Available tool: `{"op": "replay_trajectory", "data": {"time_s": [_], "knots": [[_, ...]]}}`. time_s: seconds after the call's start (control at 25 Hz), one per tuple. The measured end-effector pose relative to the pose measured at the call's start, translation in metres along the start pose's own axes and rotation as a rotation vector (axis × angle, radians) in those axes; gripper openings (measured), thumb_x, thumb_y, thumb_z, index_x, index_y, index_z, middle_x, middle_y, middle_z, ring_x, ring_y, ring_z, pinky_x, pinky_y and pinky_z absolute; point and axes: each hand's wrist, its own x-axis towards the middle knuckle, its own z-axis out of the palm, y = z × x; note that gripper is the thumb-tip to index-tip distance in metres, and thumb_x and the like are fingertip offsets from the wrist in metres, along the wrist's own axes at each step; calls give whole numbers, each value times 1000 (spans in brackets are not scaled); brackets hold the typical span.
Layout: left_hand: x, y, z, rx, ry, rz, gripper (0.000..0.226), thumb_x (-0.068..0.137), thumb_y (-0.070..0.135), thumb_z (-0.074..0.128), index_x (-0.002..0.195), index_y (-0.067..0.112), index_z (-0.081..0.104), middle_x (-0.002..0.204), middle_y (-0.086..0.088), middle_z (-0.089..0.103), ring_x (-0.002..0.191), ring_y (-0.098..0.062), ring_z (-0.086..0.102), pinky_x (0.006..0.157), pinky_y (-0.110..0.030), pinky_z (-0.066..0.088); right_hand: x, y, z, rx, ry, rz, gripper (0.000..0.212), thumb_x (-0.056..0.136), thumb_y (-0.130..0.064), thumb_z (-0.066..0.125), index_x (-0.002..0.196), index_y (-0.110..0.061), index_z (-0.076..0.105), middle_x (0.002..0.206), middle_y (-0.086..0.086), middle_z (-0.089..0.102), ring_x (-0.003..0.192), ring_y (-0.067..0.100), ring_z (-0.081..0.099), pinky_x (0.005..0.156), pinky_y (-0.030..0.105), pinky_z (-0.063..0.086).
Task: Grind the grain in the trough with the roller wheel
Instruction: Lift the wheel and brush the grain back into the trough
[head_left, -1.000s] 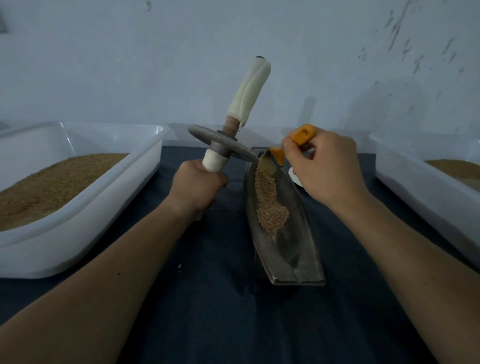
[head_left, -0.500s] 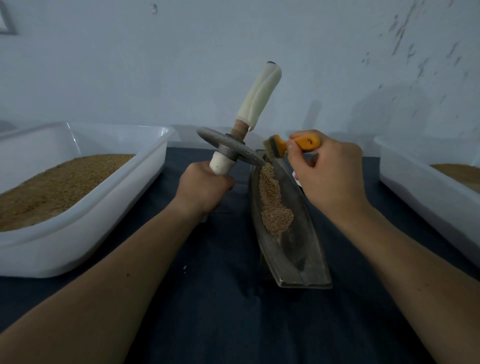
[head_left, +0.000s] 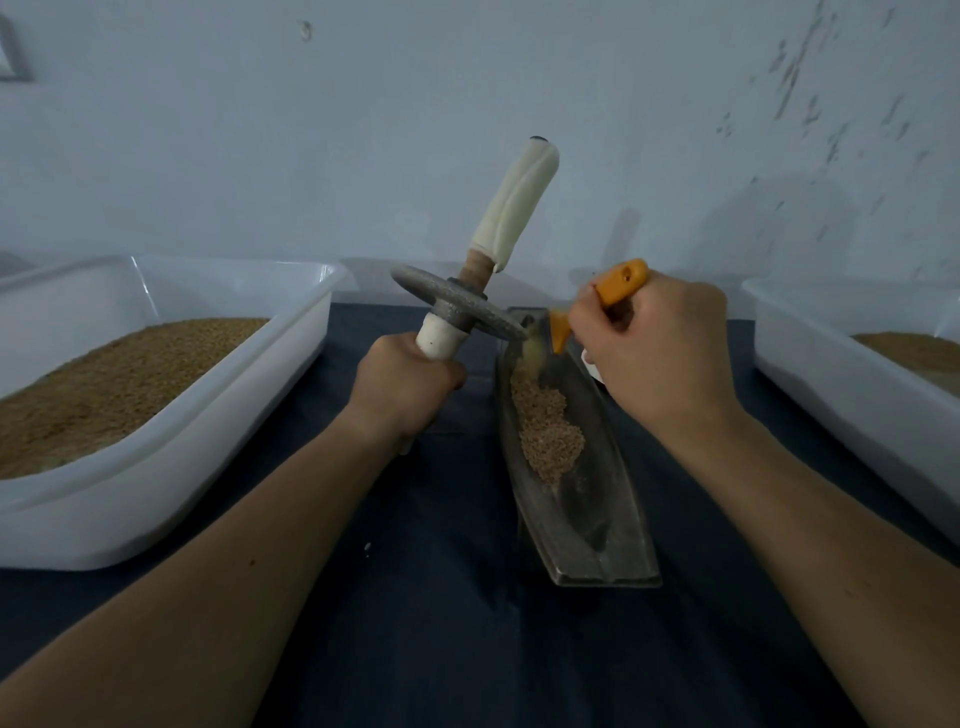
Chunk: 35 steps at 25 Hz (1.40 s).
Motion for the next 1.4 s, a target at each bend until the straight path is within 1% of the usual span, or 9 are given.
{"op": "replay_trajectory", "data": {"time_s": [0.24,0.4,0.56,0.68,0.84,0.92,1.04,1.16,1.4], "knots": [[2,-2,1,-5,-4,-6,16,59,24,71,69,15,61,54,-2,58,47,-20,53,51,-33,44,-10,3,13,51,-101,9,29,105,-31,56,92,-10,73,63,2,67,58,17,68,61,39,57],[2,-2,1,6,-15,1,17,60,24,71,71,16,62,54,-1,58,48,-19,54,52,-33,45,-10,9,19,-15,-165,41,34,103,-28,57,74,-14,65,58,-2,61,54,10,61,54,33,51],[1,-1,0,10,-20,2,19,60,24,71,74,14,63,55,-2,59,46,-19,54,50,-33,45,-5,4,12,-38,-127,53,50,96,-24,60,50,-22,41,40,-10,37,42,9,50,41,13,26],[-1,0,0,3,-20,1,17,61,23,70,72,15,61,54,-2,57,45,-19,52,50,-32,43,0,4,4,-8,-29,29,46,99,-24,57,54,-22,47,43,-11,45,42,8,52,45,12,32],[-2,1,0,-16,-19,-4,16,61,21,70,71,14,60,54,-2,56,44,-19,51,48,-31,43,-8,1,10,31,-160,52,37,104,-31,55,74,-13,65,58,0,64,54,13,66,56,35,55],[-2,1,0,-19,-19,-3,16,60,21,70,70,14,60,53,-1,56,43,-18,51,48,-30,42,-9,0,11,-2,-208,74,42,103,-31,55,65,-15,59,53,-2,59,49,9,60,50,29,49],[-2,1,0,-13,-20,4,15,62,21,70,69,15,58,53,-1,55,43,-17,50,48,-30,42,-1,-1,4,-31,-117,66,46,100,-28,57,55,-17,51,44,-8,48,38,7,47,44,20,34],[-2,1,1,-16,-21,6,15,62,20,71,69,15,59,53,-2,55,44,-17,50,48,-31,42,-1,-8,0,58,-60,26,41,101,-27,55,62,-16,61,48,-12,56,45,6,59,48,17,45],[-3,2,0,-34,-26,-9,15,66,17,71,73,12,59,53,-3,54,44,-17,50,47,-30,42,-3,-16,0,37,-90,40,41,96,-24,59,58,-15,49,42,-11,43,47,5,55,45,14,35]]}}
